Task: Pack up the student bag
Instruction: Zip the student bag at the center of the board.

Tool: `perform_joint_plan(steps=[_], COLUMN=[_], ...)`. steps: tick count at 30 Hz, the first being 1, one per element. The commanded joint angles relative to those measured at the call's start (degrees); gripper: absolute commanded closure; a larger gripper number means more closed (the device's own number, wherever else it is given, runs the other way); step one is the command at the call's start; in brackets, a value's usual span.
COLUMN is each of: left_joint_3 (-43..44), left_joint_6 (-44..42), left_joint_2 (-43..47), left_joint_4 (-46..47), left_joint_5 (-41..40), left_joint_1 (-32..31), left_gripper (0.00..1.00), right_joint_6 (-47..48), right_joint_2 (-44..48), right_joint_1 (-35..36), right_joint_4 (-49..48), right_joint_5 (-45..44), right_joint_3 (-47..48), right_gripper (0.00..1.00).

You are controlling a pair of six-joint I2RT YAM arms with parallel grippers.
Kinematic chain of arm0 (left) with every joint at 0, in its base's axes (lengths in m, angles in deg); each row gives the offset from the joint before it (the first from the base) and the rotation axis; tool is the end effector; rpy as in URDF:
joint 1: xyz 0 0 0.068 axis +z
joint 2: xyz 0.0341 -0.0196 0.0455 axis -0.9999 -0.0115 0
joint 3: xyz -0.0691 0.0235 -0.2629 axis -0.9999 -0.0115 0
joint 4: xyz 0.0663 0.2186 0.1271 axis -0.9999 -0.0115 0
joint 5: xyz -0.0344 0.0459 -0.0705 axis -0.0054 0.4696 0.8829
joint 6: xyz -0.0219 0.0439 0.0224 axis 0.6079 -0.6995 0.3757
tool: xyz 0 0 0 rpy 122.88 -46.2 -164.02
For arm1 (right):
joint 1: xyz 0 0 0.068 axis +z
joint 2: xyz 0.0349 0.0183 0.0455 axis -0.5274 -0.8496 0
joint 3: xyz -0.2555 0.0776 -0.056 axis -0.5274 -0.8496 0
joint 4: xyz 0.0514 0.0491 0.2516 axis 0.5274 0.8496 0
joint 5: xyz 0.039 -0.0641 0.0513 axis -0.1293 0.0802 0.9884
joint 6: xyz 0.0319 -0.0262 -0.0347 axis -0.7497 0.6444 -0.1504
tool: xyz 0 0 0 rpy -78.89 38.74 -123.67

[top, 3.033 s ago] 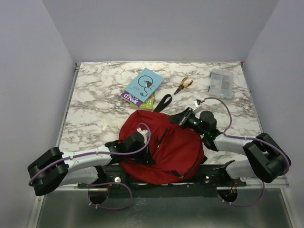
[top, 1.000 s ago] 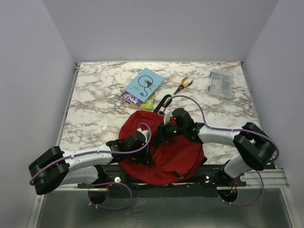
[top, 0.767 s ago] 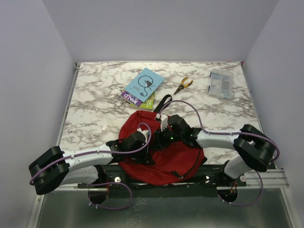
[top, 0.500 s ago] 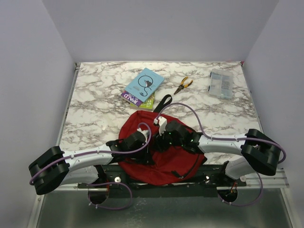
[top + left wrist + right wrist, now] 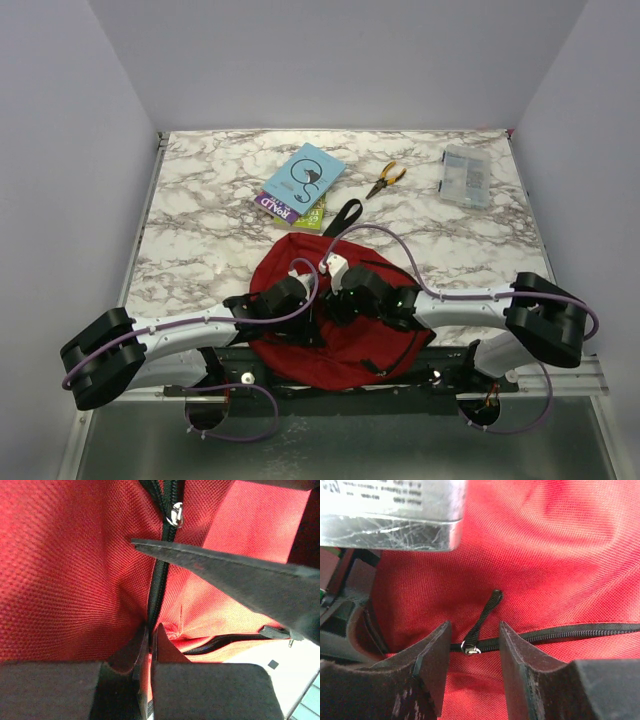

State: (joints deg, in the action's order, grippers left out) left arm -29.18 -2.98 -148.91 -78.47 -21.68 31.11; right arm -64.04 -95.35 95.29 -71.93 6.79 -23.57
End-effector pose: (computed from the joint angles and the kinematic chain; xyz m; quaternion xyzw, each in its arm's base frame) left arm 0.0966 -0.1739 0.1502 0.0845 0.9244 -0.3597 0.0944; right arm 0.1288 0.2553 0.1706 -0.3840 0.8135 0.2549 0.3546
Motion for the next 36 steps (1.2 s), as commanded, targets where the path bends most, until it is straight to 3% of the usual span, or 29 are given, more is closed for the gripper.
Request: perform_joint_plan(steps=[1, 5, 10, 16, 21, 32, 36], left_joint_3=[-0.29, -0.46, -0.40, -1.28, -1.01, -1.77, -1.40], left_joint_6=[0.37, 0.21, 0.33, 0.79, 0.43, 0.84, 0.91], left_joint_2=[0.71, 1.06, 0.31, 0.15, -0.83, -0.32, -0.11], left_joint_4=[-1.89, -1.91, -2.11, -2.15, -2.49, -1.88, -1.82], left_joint_5=[2.11, 1.63, 1.88, 1.36, 1.43, 1.38, 1.17], left_joint_1=[-0.71, -0.74, -0.74, -0.74, -0.76, -0.82, -0.91], left_gripper=[1.00, 1.00, 1.00, 1.00, 1.00, 1.00, 1.00], right_joint_6=[1.34, 0.76, -3.27, -7.95, -10.67, -12.46, -11.94], right_joint_2=[-2.73, -5.39, -4.02, 2.25, 4.54, 0.01, -2.81], right_joint_1=[3.82, 4.65, 4.66, 4.53, 0.50, -19.59, -21.93], right_joint_4=[3.15, 5.25, 6.33, 5.25, 4.59, 3.98, 6.18], right_joint_5=[-6.22, -13.89, -21.90, -28.26, -27.50, -12.55, -10.51], right_joint_3=[1.18, 2.33, 3.54, 2.85, 3.34, 7.17, 9.59], right_gripper=[0.53, 0.64, 0.99, 0.99, 0.99, 0.99, 0.99])
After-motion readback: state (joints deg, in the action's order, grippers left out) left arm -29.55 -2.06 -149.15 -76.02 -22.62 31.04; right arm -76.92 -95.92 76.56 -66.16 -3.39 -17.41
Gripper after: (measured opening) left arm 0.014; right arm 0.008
